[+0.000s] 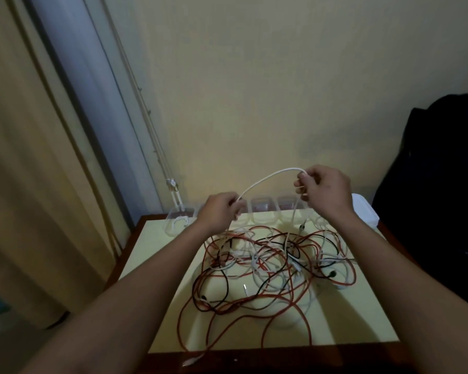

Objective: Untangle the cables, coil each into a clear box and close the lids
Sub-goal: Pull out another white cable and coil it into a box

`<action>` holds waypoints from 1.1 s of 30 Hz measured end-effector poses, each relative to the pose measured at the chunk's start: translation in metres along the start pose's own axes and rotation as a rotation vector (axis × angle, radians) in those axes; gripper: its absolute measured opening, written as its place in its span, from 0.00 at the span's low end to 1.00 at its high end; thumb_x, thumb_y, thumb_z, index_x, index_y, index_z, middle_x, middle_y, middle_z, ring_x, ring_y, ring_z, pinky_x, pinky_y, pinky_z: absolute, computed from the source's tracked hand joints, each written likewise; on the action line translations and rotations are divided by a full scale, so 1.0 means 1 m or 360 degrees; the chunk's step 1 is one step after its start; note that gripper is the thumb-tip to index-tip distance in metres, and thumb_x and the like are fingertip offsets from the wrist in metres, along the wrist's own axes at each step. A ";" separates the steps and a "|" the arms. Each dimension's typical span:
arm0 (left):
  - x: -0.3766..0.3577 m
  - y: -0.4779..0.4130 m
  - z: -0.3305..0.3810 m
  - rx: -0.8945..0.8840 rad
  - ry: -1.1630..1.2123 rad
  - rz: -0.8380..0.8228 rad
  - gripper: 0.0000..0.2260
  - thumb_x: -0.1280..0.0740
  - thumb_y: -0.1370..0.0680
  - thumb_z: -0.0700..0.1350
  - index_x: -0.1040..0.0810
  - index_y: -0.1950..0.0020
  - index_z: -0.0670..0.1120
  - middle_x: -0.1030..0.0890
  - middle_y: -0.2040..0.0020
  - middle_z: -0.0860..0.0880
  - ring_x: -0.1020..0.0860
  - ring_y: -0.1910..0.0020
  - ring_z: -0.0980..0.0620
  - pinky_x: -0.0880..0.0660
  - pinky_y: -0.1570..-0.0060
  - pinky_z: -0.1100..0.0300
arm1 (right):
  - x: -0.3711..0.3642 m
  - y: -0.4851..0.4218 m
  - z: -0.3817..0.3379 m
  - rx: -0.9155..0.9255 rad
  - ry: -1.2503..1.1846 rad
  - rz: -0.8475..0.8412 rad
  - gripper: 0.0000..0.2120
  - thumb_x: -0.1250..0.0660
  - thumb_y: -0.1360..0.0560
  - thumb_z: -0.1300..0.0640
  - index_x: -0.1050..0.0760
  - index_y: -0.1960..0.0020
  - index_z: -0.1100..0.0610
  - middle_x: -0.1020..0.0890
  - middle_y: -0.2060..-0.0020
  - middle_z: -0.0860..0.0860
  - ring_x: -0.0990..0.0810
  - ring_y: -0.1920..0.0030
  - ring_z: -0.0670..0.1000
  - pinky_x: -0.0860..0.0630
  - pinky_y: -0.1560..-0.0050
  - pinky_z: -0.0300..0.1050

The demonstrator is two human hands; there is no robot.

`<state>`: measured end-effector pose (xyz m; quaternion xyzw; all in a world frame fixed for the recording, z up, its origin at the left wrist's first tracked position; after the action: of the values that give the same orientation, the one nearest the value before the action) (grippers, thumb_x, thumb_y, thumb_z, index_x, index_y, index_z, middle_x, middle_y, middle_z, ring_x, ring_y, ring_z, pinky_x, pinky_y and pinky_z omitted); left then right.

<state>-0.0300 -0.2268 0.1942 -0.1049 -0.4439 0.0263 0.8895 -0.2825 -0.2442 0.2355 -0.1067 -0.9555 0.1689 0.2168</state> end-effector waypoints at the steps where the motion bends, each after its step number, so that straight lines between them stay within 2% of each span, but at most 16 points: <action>1: -0.010 0.004 -0.010 0.0104 0.0024 -0.0123 0.11 0.36 0.17 0.47 0.19 0.54 0.44 0.16 0.62 0.49 0.19 0.63 0.51 0.22 0.55 0.52 | 0.001 0.002 0.005 -0.0031 -0.0010 -0.0006 0.10 0.33 0.21 0.56 0.19 0.60 0.53 0.14 0.66 0.47 0.14 0.63 0.49 0.16 0.51 0.58; 3: -0.023 0.011 -0.019 0.0244 0.0221 -0.0248 0.10 0.38 0.16 0.45 0.19 0.50 0.42 0.16 0.60 0.48 0.19 0.64 0.51 0.21 0.56 0.51 | 0.002 0.008 0.009 -0.0054 -0.0008 -0.0057 0.10 0.33 0.21 0.56 0.19 0.60 0.52 0.14 0.65 0.47 0.14 0.63 0.49 0.16 0.53 0.58; 4: -0.024 0.012 -0.019 0.0284 0.0354 -0.0220 0.11 0.39 0.16 0.45 0.20 0.49 0.41 0.17 0.59 0.46 0.19 0.63 0.50 0.22 0.58 0.51 | 0.000 0.012 0.009 -0.0060 -0.0018 -0.0112 0.10 0.33 0.20 0.57 0.19 0.60 0.52 0.14 0.64 0.48 0.14 0.63 0.50 0.16 0.53 0.57; 6: -0.015 0.011 -0.013 0.0322 0.0588 -0.0048 0.11 0.39 0.16 0.44 0.20 0.50 0.41 0.16 0.57 0.42 0.19 0.63 0.48 0.23 0.60 0.53 | -0.009 0.020 0.010 -0.0066 -0.0031 -0.0241 0.09 0.33 0.20 0.58 0.18 0.58 0.53 0.14 0.63 0.49 0.14 0.62 0.51 0.15 0.54 0.57; 8: -0.002 0.006 -0.001 0.0304 0.0774 0.0105 0.11 0.39 0.16 0.44 0.19 0.49 0.41 0.16 0.59 0.43 0.19 0.64 0.49 0.21 0.61 0.54 | -0.018 0.026 0.011 -0.0035 0.0051 -0.0367 0.09 0.34 0.19 0.56 0.18 0.57 0.52 0.14 0.63 0.49 0.14 0.61 0.50 0.16 0.53 0.57; 10: 0.008 0.002 0.014 0.0240 0.0863 0.0145 0.11 0.39 0.16 0.44 0.18 0.48 0.42 0.18 0.61 0.44 0.20 0.67 0.50 0.21 0.65 0.58 | -0.025 0.032 0.007 0.0020 0.0120 -0.0455 0.10 0.35 0.19 0.53 0.18 0.56 0.52 0.14 0.62 0.48 0.14 0.60 0.48 0.18 0.54 0.53; 12: 0.014 -0.002 0.029 0.0121 0.0793 0.0132 0.10 0.37 0.16 0.45 0.17 0.47 0.43 0.20 0.64 0.46 0.23 0.69 0.51 0.24 0.68 0.62 | -0.029 0.037 -0.005 0.0070 0.0061 -0.0496 0.09 0.36 0.19 0.52 0.18 0.53 0.51 0.14 0.61 0.47 0.14 0.59 0.46 0.22 0.59 0.44; 14: 0.015 -0.004 0.040 -0.0009 0.0625 0.0115 0.10 0.36 0.17 0.47 0.15 0.46 0.47 0.20 0.65 0.49 0.24 0.71 0.55 0.26 0.68 0.63 | -0.032 0.042 -0.021 0.0113 -0.0083 -0.0523 0.08 0.37 0.18 0.51 0.19 0.49 0.51 0.14 0.61 0.47 0.15 0.60 0.45 0.26 0.61 0.41; 16: 0.013 -0.003 0.046 -0.0090 0.0543 0.0104 0.10 0.35 0.17 0.49 0.14 0.46 0.50 0.21 0.67 0.52 0.26 0.71 0.57 0.26 0.67 0.62 | -0.035 0.045 -0.035 0.0158 -0.0195 -0.0552 0.11 0.39 0.16 0.50 0.20 0.49 0.51 0.17 0.66 0.47 0.19 0.67 0.45 0.27 0.63 0.42; 18: 0.012 0.000 0.049 -0.0126 0.0530 0.0096 0.10 0.35 0.18 0.50 0.14 0.47 0.51 0.23 0.69 0.54 0.27 0.70 0.57 0.27 0.65 0.60 | -0.032 0.044 -0.040 0.0166 -0.0236 -0.0487 0.15 0.42 0.15 0.48 0.19 0.52 0.51 0.26 0.71 0.46 0.29 0.71 0.44 0.32 0.66 0.42; 22: 0.019 0.005 0.030 -0.0064 0.0462 0.0145 0.12 0.35 0.19 0.54 0.14 0.53 0.52 0.26 0.70 0.55 0.29 0.68 0.54 0.31 0.65 0.57 | -0.008 0.034 -0.024 0.0003 -0.0355 -0.0224 0.17 0.43 0.15 0.48 0.19 0.54 0.51 0.32 0.71 0.46 0.33 0.68 0.48 0.36 0.63 0.43; 25: 0.020 0.011 0.002 0.0051 0.0564 0.0123 0.12 0.36 0.18 0.55 0.15 0.54 0.53 0.23 0.67 0.50 0.28 0.67 0.53 0.25 0.61 0.51 | 0.009 0.029 0.001 -0.0191 -0.0615 -0.0145 0.17 0.42 0.15 0.50 0.17 0.55 0.52 0.35 0.73 0.44 0.36 0.70 0.48 0.37 0.64 0.46; 27: 0.018 0.015 -0.005 0.0094 0.0656 0.0107 0.12 0.38 0.17 0.53 0.16 0.52 0.53 0.19 0.58 0.43 0.27 0.66 0.56 0.23 0.60 0.52 | 0.010 0.031 0.010 -0.0241 -0.0620 -0.0232 0.16 0.40 0.16 0.52 0.16 0.54 0.53 0.33 0.74 0.44 0.35 0.70 0.48 0.36 0.64 0.47; 28: 0.019 0.016 -0.004 0.0089 0.0678 0.0119 0.12 0.38 0.17 0.53 0.16 0.50 0.53 0.18 0.56 0.45 0.27 0.66 0.59 0.24 0.60 0.56 | 0.009 0.034 0.011 -0.0253 -0.0573 -0.0302 0.15 0.38 0.17 0.53 0.15 0.55 0.54 0.31 0.74 0.46 0.33 0.70 0.48 0.35 0.65 0.47; 30: 0.022 0.018 0.009 0.0024 0.0668 0.0126 0.11 0.38 0.16 0.51 0.16 0.47 0.52 0.17 0.55 0.56 0.25 0.64 0.66 0.28 0.58 0.62 | 0.002 0.040 0.006 -0.0234 -0.0435 -0.0459 0.13 0.37 0.18 0.54 0.15 0.55 0.54 0.26 0.72 0.48 0.29 0.70 0.49 0.31 0.64 0.47; 33: 0.019 0.017 0.034 -0.0123 0.0538 0.0054 0.11 0.37 0.17 0.53 0.15 0.46 0.55 0.16 0.52 0.62 0.22 0.52 0.67 0.27 0.50 0.62 | -0.016 0.052 -0.018 -0.0102 -0.0264 -0.0661 0.12 0.36 0.18 0.51 0.17 0.50 0.55 0.23 0.70 0.48 0.25 0.69 0.47 0.27 0.64 0.45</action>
<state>-0.0447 -0.2019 0.2254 -0.1493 -0.2869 0.0063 0.9462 -0.2536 -0.1960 0.2258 0.0996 -0.9765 0.0984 0.1641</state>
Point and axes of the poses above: each hand's wrist, its own y-axis away from the middle knuckle, its own x-axis out of the back of the hand, z = x × y, the point moved 9 cm from there along -y, towards the middle knuckle
